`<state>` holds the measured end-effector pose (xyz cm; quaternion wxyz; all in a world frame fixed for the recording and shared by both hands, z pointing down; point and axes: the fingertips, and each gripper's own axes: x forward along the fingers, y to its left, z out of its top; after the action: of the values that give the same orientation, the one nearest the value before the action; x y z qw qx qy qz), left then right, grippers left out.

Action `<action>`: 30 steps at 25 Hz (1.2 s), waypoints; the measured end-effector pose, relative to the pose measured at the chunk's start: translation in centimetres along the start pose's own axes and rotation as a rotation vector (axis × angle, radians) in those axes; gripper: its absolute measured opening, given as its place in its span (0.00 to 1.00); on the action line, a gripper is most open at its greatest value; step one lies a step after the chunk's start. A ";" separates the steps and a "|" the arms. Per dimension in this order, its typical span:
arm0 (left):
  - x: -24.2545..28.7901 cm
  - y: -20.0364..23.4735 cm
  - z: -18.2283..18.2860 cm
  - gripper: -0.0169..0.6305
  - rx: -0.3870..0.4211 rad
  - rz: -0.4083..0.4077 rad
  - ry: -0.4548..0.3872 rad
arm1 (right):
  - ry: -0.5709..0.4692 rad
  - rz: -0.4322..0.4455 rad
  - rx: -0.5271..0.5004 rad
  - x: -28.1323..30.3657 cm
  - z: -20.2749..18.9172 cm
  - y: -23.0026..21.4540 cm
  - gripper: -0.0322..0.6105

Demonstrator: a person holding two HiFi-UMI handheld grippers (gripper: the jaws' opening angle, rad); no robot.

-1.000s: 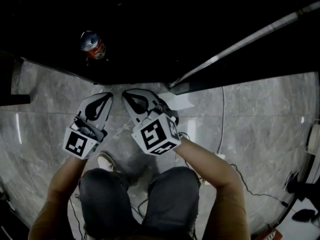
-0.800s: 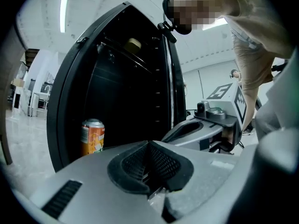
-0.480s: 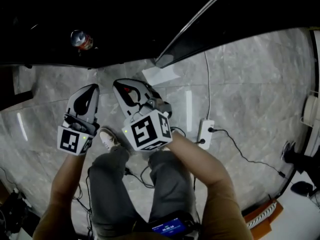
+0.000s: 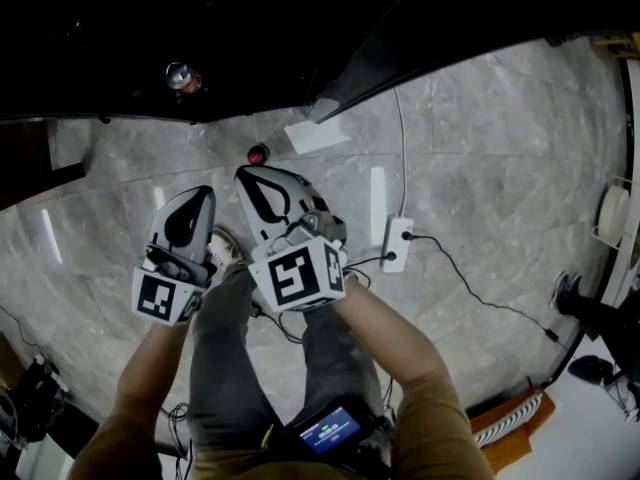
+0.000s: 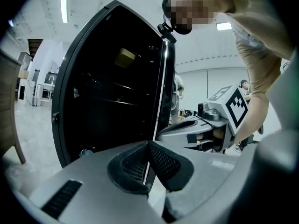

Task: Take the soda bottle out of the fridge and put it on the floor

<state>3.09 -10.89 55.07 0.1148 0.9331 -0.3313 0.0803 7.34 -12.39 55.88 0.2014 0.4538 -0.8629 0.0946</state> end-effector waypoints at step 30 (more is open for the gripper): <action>-10.9 -12.3 43.4 0.02 -0.021 -0.099 -0.156 | -0.118 -0.231 0.053 -26.2 37.1 -2.1 0.05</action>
<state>5.79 -6.66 8.96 0.1024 0.9504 -0.2937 -0.0018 12.64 -6.92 11.06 0.1478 0.5599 -0.8126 0.0666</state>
